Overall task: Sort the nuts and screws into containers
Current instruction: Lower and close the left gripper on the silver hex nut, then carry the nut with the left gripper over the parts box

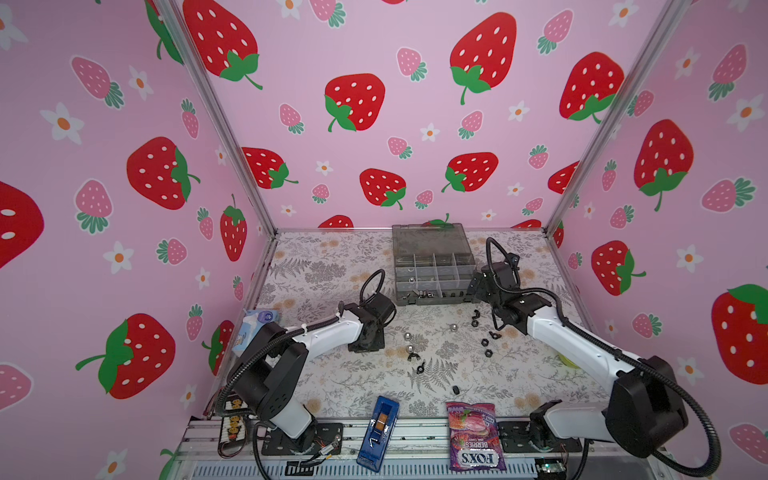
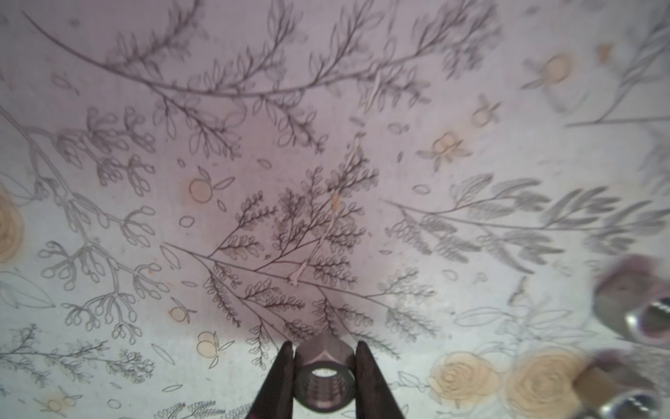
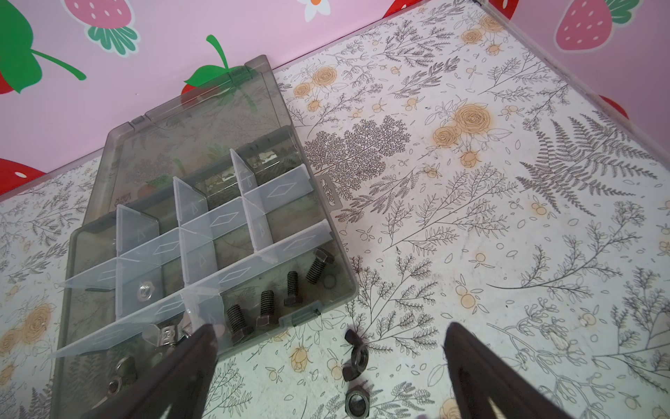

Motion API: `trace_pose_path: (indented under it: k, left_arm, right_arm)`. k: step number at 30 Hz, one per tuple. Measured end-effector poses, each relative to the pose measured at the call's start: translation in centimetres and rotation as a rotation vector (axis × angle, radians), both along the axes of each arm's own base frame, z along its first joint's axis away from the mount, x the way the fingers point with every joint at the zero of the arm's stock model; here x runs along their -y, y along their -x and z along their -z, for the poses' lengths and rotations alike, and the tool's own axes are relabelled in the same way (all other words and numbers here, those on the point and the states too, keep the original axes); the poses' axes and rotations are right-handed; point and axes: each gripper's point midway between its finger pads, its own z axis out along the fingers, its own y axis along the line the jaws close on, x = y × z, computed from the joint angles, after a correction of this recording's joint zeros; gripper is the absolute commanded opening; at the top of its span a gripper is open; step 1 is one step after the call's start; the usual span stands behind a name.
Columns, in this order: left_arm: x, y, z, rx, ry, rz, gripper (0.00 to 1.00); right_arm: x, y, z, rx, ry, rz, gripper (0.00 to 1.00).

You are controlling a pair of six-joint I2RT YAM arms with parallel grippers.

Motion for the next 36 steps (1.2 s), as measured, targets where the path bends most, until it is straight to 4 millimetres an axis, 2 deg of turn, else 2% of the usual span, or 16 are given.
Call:
trace_pose_path:
  k: [6, 10, 14, 17, 21, 26, 32, 36]
  left_arm:
    - [2.9, -4.6, -4.5, 0.151, 0.064, 0.032, 0.21]
    - [5.5, -8.5, -7.5, 0.246, 0.098, 0.071, 0.21]
    - [7.9, -12.1, -9.6, 0.326, 0.119, 0.111, 0.21]
    - [9.7, -14.7, -10.4, 0.365, 0.112, 0.138, 0.21]
    - [11.6, -17.8, -10.5, 0.397, 0.095, 0.168, 0.21]
    - [12.9, -20.5, -8.9, 0.388, 0.069, 0.185, 0.21]
    - [12.5, -21.9, -6.5, 0.345, 0.038, 0.175, 0.21]
    - [11.9, -22.4, -5.7, 0.327, 0.026, 0.164, 0.2]
  right_arm:
    - [0.0, 0.0, -0.2, 0.006, -0.003, 0.0, 1.0]
    - [0.1, 0.2, -0.9, 0.024, -0.015, 0.0, 1.0]
    - [0.4, 0.6, -0.9, 0.031, -0.021, 0.0, 1.0]
    - [0.4, 0.8, -0.6, 0.025, -0.021, -0.002, 1.0]
    - [0.4, 0.9, -0.7, 0.026, -0.026, -0.004, 1.0]
    - [0.6, 1.2, -0.7, 0.029, -0.03, -0.005, 1.0]
    - [0.6, 1.3, -0.5, 0.025, -0.034, -0.007, 1.0]
    - [0.5, 1.3, -0.5, 0.025, -0.04, -0.007, 1.0]
